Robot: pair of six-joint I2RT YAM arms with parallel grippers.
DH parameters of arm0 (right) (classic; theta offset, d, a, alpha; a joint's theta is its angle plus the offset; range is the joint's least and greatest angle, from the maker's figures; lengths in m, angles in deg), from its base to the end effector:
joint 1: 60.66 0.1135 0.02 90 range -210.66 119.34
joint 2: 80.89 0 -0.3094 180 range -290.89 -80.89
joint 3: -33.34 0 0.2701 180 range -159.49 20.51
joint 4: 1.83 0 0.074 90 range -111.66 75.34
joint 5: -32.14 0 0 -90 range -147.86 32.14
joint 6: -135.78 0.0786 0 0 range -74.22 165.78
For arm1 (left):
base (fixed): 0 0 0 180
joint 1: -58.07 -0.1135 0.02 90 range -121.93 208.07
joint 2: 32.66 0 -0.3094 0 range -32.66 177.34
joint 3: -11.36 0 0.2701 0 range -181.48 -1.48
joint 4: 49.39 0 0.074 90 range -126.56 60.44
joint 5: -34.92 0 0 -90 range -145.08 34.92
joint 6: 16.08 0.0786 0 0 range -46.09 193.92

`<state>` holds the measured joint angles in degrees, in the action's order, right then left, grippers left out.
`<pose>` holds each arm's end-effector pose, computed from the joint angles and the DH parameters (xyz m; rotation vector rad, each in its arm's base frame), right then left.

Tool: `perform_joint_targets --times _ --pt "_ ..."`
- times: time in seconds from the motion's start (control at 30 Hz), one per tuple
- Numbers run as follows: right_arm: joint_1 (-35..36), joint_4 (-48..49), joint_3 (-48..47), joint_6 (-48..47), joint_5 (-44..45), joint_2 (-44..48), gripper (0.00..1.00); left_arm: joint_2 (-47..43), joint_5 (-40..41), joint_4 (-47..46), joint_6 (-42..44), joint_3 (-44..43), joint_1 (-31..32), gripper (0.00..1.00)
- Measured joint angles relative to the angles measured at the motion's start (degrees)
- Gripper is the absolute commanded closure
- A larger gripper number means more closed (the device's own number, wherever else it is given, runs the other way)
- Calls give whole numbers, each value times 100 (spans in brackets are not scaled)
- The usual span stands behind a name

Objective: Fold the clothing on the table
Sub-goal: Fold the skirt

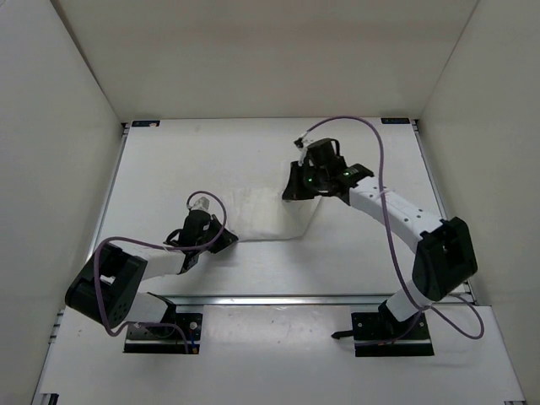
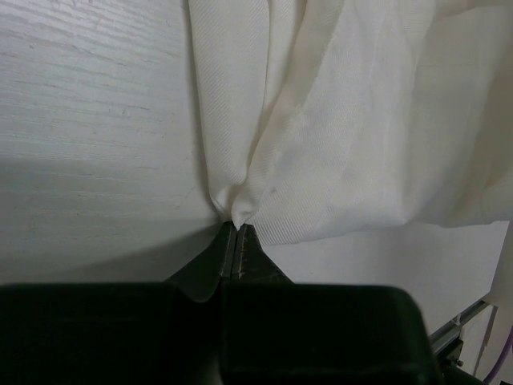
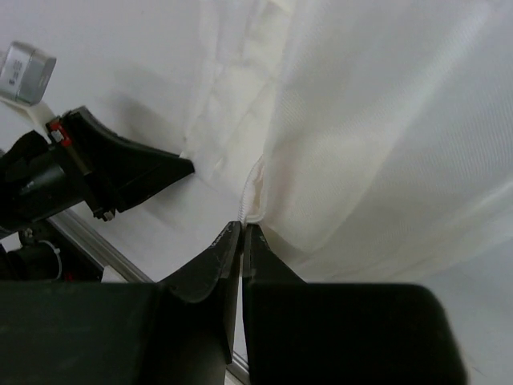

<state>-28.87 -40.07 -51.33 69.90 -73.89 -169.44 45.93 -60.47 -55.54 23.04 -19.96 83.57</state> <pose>0.3222 0.2253 0.3042 -0.3113 2.3927 0.8007 0.2286 -0.1172 0.1183 -0.4803 2.3683 -0.7682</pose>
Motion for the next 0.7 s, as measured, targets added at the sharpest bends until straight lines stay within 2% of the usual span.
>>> perform_joint_targets --times 0.37,0.57,0.7 --pt "1327 461 -498 284 -177 -1598 100 9 0 -146 50 50 -146 100" --pt "1646 424 -1200 286 -289 -2426 100 7 -31 -269 87 120 -155 100" --pt "1661 385 -1499 286 -319 -2590 100 4 -70 -341 92 162 -155 100"
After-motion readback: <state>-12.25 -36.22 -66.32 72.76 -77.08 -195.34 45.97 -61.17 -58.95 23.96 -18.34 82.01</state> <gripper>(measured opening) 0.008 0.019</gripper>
